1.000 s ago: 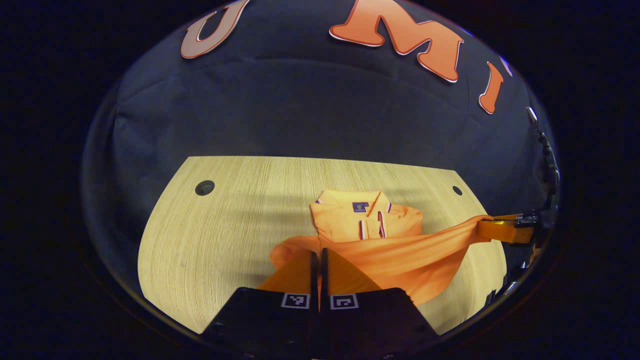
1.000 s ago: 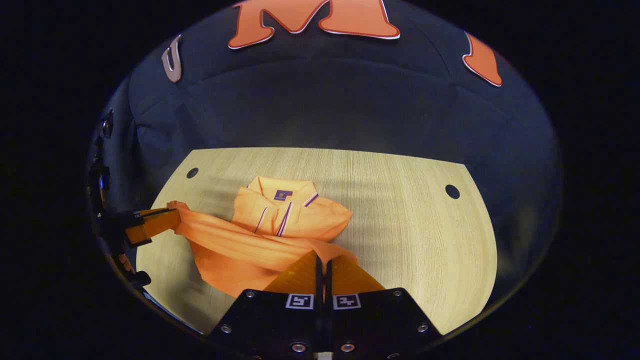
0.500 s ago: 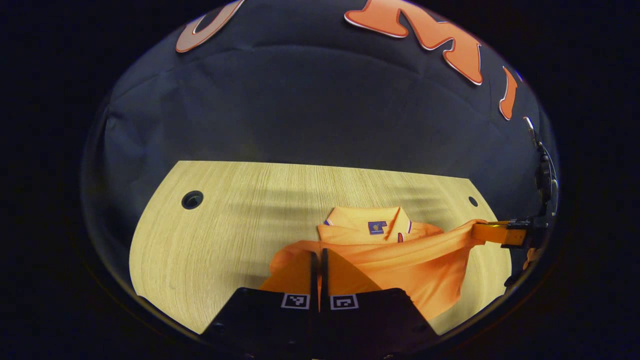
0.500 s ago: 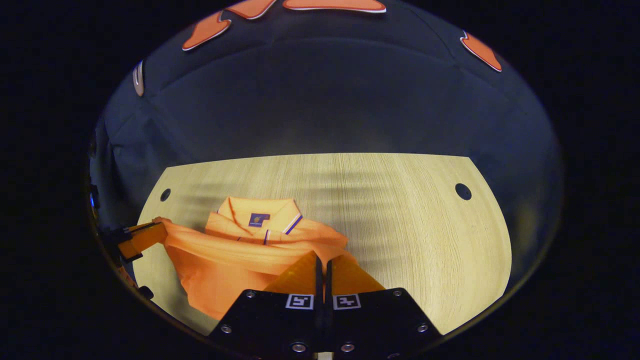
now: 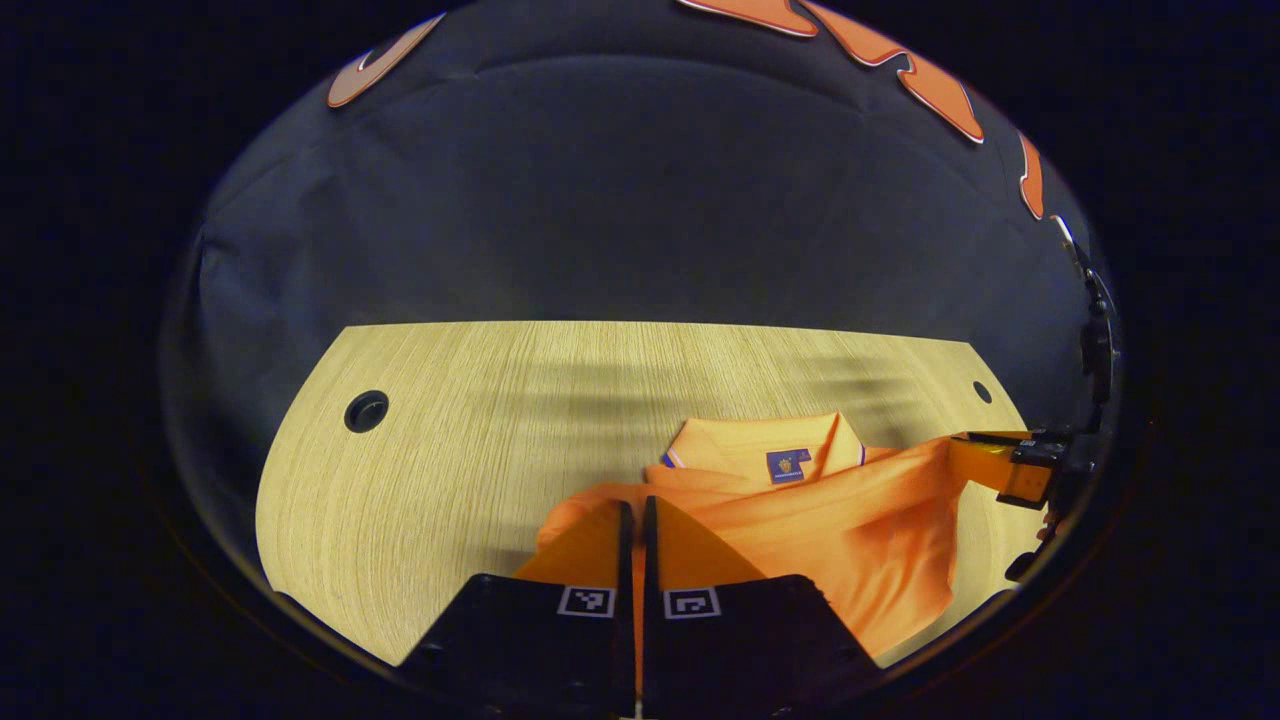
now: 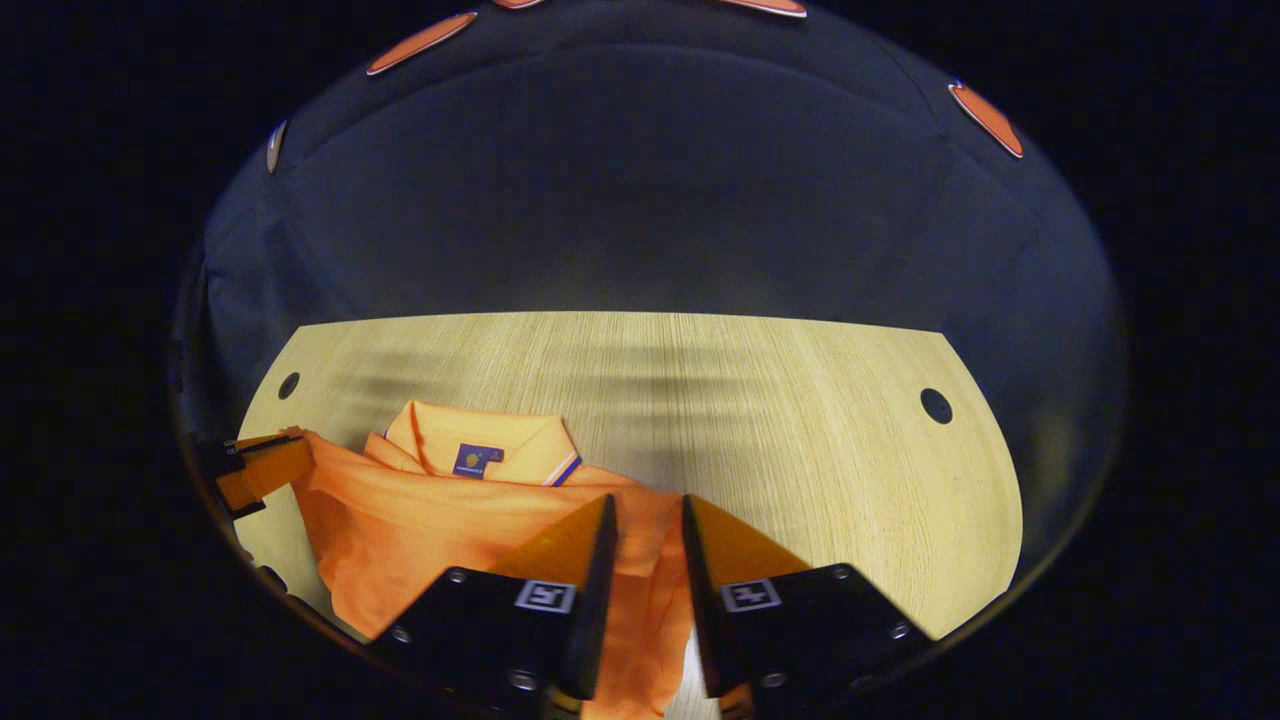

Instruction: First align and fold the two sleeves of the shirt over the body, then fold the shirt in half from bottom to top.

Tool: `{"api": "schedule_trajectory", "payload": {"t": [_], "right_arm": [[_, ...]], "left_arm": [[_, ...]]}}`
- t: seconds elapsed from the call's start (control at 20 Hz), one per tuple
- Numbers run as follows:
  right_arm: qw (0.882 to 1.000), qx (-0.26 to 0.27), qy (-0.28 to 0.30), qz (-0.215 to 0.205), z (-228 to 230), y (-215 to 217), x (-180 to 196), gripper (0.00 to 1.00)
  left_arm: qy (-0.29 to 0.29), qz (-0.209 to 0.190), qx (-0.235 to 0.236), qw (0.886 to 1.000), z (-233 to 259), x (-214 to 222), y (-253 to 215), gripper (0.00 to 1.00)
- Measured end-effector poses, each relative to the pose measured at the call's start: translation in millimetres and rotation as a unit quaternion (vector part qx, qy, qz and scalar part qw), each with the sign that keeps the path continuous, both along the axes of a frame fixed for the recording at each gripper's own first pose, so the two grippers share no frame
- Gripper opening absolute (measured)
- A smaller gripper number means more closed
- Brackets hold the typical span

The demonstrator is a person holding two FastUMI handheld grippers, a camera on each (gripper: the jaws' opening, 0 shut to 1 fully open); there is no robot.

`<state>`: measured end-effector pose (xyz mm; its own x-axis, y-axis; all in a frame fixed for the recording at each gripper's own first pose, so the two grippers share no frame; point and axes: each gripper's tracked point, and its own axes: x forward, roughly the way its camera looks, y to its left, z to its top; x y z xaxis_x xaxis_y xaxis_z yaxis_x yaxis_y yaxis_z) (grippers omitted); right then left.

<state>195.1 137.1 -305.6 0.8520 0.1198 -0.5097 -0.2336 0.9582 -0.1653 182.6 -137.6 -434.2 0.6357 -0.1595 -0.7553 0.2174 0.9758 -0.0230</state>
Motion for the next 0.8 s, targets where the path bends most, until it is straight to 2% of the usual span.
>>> {"api": "schedule_trajectory", "payload": {"t": [0.05, 0.1, 0.2, 0.25, 0.3, 0.4, 0.45, 0.65, 0.8], "right_arm": [[1.0, 0.003, 0.002, 0.001, 2, -1, -2, 0.5], [1.0, 0.002, 0.004, -0.003, 1, -3, -2, 0.66], [1.0, -0.002, 0.001, -0.008, 3, -8, -3, 0.98], [1.0, 0.001, -0.001, -0.008, 5, -8, -3, 0.99], [1.0, 0.006, -0.002, -0.007, 7, -7, -6, 0.99], [1.0, 0.017, -0.007, -0.004, 15, -6, -11, 0.99], [1.0, 0.021, -0.012, 0.0, 21, -5, -15, 0.99], [0.999, 0.027, -0.044, 0.011, 53, -8, -33, 0.99], [0.996, 0.04, -0.08, 0.023, 87, -12, -52, 0.99]], "left_arm": [[-0.003, 0.004, 0.003, 1.0, 1, 1, 1, 0.1], [-0.003, 0.005, 0.005, 1.0, 0, 3, 3, 0.12], [-0.003, 0.003, 0.004, 1.0, -3, 4, 0, 0.5], [-0.006, 0.006, 0.004, 1.0, -3, 5, 1, 0.69], [-0.008, 0.005, -0.001, 1.0, -1, 4, -3, 0.71], [-0.018, 0.005, -0.002, 1.0, 7, 4, -5, 1.0], [-0.025, 0.003, -0.001, 1.0, 15, 4, -7, 0.97], [-0.066, 0.0, -0.005, 0.998, 58, 3, -14, 0.97], [-0.134, -0.001, 0.002, 0.991, 116, 3, -18, 0.98]]}}
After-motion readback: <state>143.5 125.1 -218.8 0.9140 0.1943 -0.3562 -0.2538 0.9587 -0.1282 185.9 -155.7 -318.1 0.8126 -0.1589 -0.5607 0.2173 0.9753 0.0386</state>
